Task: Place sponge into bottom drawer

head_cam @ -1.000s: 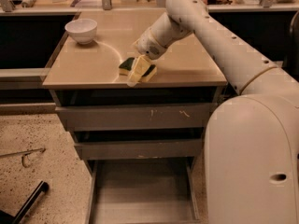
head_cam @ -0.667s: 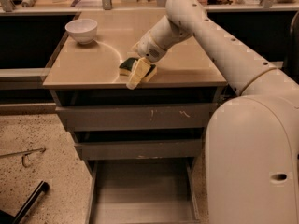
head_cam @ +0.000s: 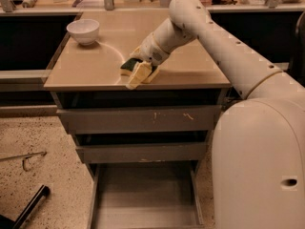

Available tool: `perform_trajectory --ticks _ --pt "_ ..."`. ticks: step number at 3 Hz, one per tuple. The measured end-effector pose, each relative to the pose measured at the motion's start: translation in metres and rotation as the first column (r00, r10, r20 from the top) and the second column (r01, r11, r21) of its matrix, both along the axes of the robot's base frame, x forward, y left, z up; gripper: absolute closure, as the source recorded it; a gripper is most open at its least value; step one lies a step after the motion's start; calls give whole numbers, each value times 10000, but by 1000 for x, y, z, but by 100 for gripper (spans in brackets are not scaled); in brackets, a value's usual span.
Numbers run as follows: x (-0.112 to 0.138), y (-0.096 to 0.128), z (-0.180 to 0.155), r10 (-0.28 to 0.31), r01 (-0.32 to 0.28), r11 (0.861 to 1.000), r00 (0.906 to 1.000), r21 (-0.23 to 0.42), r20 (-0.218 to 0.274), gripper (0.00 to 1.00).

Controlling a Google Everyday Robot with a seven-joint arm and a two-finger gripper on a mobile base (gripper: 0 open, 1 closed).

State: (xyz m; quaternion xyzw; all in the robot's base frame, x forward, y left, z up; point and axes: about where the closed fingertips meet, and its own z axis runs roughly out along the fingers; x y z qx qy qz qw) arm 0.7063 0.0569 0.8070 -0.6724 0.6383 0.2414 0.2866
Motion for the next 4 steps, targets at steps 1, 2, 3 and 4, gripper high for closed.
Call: perform_trajectory --ticks 1,2,3,4 --pt "0 0 0 1 -1 10000 10000 0 -1 65" --pt "0 0 0 1 -1 10000 10000 0 -1 89" --pt "-18 4 6 107 -108 9998 9999 -146 -63 100" --pt "-52 5 28 108 -100 9974 9999 -708 113 100"
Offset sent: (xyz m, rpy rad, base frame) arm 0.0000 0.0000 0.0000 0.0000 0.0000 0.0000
